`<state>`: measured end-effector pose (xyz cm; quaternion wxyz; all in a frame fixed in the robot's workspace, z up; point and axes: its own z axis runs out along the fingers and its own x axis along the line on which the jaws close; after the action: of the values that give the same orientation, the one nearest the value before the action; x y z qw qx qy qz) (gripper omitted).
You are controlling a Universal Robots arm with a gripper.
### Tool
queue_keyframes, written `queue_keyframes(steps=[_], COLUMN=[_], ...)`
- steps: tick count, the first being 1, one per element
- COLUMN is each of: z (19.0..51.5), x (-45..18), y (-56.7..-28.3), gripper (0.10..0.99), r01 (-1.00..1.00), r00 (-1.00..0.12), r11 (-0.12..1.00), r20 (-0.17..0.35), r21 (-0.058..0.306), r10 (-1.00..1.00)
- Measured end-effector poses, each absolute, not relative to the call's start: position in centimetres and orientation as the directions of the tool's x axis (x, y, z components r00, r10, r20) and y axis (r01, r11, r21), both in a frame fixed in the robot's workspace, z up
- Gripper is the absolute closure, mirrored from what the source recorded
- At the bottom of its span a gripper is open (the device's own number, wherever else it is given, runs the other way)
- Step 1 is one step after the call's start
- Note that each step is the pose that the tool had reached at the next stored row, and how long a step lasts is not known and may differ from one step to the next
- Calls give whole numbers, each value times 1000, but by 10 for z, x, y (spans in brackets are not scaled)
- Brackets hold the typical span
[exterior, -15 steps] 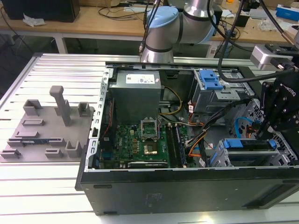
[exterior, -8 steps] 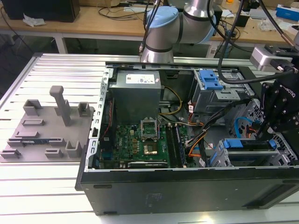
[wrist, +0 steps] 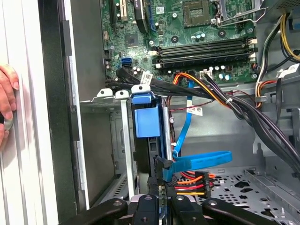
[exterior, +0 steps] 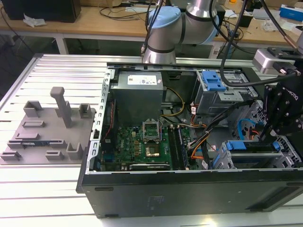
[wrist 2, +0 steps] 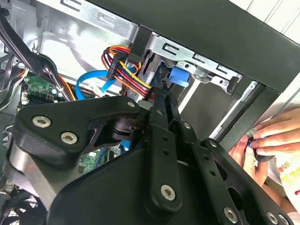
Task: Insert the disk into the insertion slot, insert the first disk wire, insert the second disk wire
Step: 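Insert the first disk wire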
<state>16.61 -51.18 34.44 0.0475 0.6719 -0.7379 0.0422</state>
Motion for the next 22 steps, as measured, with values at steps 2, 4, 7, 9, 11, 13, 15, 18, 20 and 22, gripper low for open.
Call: queue_keyframes(steps=[2,4,7,9,11,13,15,18,20,22], z=[344,343,342,341,340,339,338,337,337,338], x=[166,166,166,166,166,166,166,166,166,166], y=[-512,-512,-512,-512,-512,-512,-512,-513,-513,-513], gripper=[922,922,922,922,922,922,922,922,922,910], r01=[-996,-996,-996,-996,-997,-997,-997,-997,-997,-997], r00=[-92,-92,-90,-87,-83,-78,-74,-71,-70,-70], r11=[93,93,91,88,83,79,75,72,71,71], r20=[127,127,127,127,127,127,127,127,127,127], r21=[2,2,2,2,2,2,2,2,2,2], r10=[-988,-988,-988,-988,-989,-989,-989,-989,-989,-989])
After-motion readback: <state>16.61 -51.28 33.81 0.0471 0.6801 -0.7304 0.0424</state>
